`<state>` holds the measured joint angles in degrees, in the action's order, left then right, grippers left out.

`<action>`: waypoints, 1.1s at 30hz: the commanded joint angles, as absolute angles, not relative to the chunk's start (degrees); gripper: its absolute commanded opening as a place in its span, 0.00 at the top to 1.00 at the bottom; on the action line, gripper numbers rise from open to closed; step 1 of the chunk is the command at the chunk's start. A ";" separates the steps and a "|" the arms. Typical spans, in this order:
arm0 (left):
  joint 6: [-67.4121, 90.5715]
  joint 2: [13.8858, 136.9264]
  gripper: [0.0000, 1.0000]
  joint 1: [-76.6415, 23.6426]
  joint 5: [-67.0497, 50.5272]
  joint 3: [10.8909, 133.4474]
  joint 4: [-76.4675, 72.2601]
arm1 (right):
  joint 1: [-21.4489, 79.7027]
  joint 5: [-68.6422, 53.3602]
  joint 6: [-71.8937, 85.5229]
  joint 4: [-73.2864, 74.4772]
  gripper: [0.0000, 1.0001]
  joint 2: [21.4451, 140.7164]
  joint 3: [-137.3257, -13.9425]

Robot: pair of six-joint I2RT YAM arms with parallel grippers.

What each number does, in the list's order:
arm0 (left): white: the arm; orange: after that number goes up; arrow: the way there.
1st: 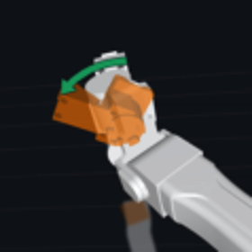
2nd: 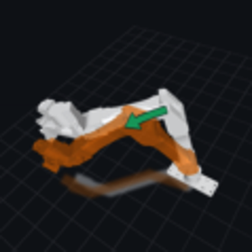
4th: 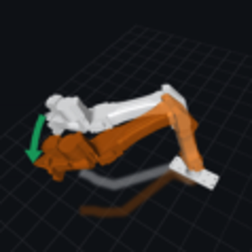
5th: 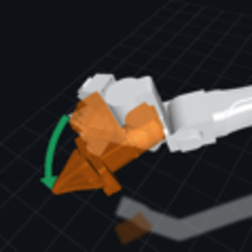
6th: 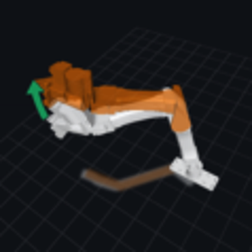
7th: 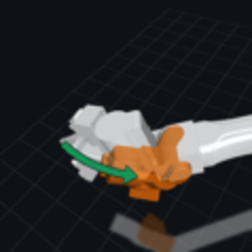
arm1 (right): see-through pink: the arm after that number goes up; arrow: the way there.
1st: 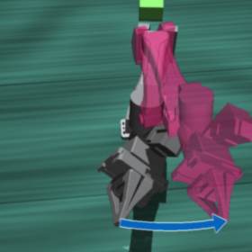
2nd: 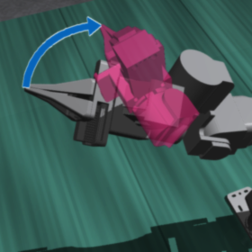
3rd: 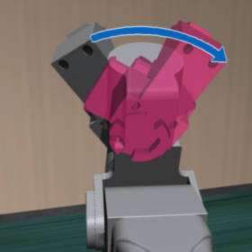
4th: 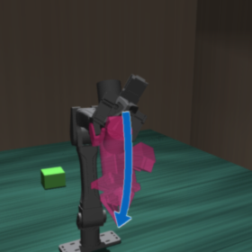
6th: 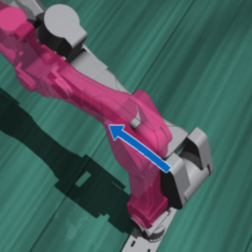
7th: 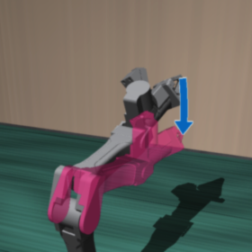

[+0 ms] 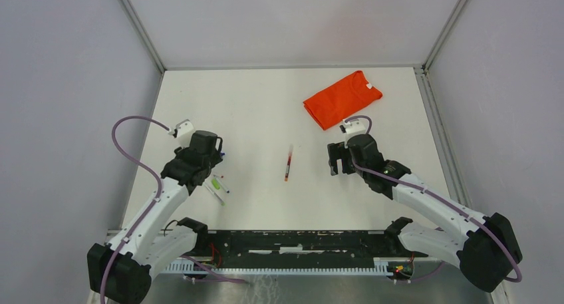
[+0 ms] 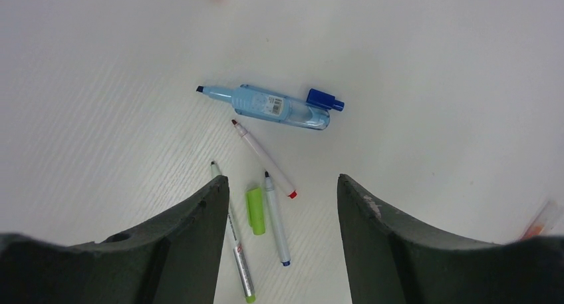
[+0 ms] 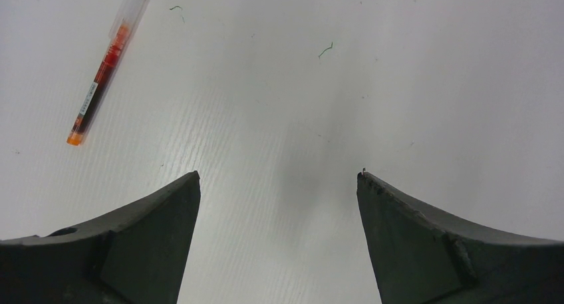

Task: Insert the pens into the pen caps
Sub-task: Move the pen cap to the center of the board.

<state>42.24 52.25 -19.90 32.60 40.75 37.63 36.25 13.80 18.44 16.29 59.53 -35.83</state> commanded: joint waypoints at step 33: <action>60.73 67.13 0.44 -12.80 30.63 41.13 31.11 | 36.05 16.32 17.55 14.40 0.08 59.33 -34.98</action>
